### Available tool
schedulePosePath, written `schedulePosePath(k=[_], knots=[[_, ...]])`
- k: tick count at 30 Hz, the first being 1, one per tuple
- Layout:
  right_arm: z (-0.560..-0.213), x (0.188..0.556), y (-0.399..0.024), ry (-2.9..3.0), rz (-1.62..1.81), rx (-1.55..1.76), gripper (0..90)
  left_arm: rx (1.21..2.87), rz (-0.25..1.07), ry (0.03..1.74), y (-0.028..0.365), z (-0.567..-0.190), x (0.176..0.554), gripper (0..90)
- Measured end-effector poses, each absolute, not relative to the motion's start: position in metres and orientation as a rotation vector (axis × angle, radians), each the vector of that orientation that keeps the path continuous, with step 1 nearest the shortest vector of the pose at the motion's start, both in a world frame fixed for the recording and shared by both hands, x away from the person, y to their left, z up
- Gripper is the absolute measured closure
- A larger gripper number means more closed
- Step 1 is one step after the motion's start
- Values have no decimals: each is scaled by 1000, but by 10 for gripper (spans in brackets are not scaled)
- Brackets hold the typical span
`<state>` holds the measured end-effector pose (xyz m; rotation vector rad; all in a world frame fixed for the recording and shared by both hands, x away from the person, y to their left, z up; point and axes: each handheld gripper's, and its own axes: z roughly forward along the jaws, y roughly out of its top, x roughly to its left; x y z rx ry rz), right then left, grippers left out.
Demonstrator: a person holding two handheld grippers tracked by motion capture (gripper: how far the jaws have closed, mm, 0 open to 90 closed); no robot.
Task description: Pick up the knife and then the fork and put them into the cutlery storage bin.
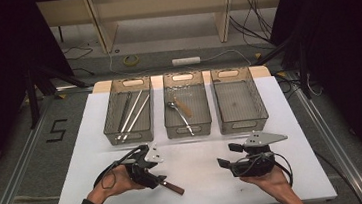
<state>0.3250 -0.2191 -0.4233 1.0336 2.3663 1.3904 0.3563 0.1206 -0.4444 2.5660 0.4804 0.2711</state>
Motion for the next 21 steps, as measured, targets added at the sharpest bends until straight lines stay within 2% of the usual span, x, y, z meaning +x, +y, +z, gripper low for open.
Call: schedulePosePath(k=[4, 12, 21], knots=[[-424, 324, -220, 2374, 1384, 1036, 327, 2594, 250, 446, 119, -446, 357, 442], [-425, 324, -220, 2374, 1387, 1036, 327, 2680, 178, 342, 113, -448, 356, 438], [-426, 324, -219, 2386, 1380, 1033, 327, 2769, 157, 210, 102, -453, 354, 482]])
